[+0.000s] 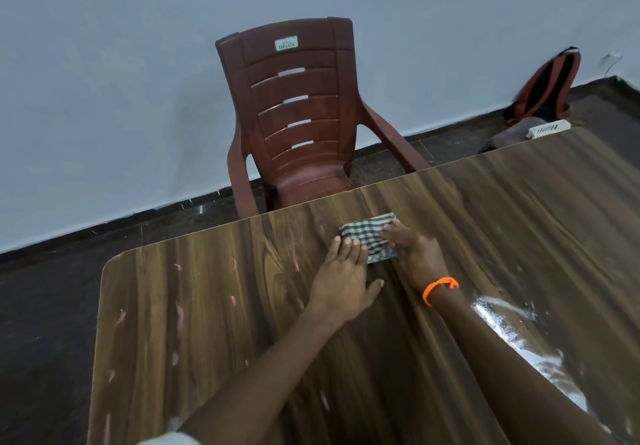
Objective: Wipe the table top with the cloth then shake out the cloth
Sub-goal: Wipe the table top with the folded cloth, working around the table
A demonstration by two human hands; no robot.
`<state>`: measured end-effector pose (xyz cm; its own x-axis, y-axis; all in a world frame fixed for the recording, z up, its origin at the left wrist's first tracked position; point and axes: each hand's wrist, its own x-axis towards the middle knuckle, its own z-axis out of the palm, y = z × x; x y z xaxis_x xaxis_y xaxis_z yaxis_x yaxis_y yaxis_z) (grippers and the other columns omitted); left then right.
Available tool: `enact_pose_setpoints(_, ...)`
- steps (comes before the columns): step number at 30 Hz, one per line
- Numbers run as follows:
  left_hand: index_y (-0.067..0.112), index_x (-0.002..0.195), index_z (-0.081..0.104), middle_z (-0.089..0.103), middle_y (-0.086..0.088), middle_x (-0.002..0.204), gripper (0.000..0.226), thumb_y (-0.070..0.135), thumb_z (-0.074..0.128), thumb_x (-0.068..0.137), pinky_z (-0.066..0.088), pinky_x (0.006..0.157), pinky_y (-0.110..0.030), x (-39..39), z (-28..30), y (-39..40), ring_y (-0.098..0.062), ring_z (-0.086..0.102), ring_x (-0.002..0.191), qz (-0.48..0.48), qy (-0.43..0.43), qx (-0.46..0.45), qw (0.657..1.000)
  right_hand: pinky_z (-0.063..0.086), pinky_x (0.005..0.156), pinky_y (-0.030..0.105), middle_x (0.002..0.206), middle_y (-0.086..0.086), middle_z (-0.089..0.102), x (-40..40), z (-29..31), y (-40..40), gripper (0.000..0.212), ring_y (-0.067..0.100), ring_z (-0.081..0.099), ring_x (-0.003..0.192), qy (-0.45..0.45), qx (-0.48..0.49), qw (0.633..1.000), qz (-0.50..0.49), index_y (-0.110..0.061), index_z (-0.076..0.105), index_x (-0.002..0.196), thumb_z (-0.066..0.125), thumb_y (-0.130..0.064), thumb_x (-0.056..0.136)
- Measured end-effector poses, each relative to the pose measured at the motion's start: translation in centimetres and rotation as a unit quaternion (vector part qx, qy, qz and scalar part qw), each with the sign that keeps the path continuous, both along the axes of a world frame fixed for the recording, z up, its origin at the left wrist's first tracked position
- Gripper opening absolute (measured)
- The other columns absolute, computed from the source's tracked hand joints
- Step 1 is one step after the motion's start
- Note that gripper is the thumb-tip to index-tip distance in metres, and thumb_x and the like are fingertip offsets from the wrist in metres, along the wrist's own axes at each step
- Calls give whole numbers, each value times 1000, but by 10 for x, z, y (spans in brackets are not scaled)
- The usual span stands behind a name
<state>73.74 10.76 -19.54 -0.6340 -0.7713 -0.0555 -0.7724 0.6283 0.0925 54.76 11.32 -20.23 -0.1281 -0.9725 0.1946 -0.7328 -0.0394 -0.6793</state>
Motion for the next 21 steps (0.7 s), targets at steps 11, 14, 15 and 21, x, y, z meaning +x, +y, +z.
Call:
enact_pose_setpoints(11,3,156,31,32,-15,162,79,57,37,99,3,126,-46,22,6,-81,-26,21,153,35,1,5,999,44,93,23,97,8,73,38,14,-95,37,16,59,114,10,57,997,-48,-14,75,93,52,9,76)
enact_pose_setpoints(14,4,155,33,34,-14,162,77,56,40,98,1,126,-44,51,4,-81,-24,21,153,53,13,11,998,40,90,18,96,9,73,62,13,-102,39,20,61,110,14,87,996,-18,-16,75,97,52,9,78)
enact_pose_setpoints(15,5,154,35,35,-13,161,77,56,41,98,1,126,-43,60,3,-79,-23,22,153,63,21,15,998,41,90,18,98,10,73,70,12,-101,40,20,61,109,14,84,996,-9,-17,75,98,52,9,77)
enact_pose_setpoints(21,4,145,49,50,-15,150,77,60,36,93,12,126,-45,77,7,-39,-25,34,146,111,29,1,993,47,94,49,116,13,65,92,9,-67,44,31,58,112,12,76,995,68,-13,71,106,54,13,75)
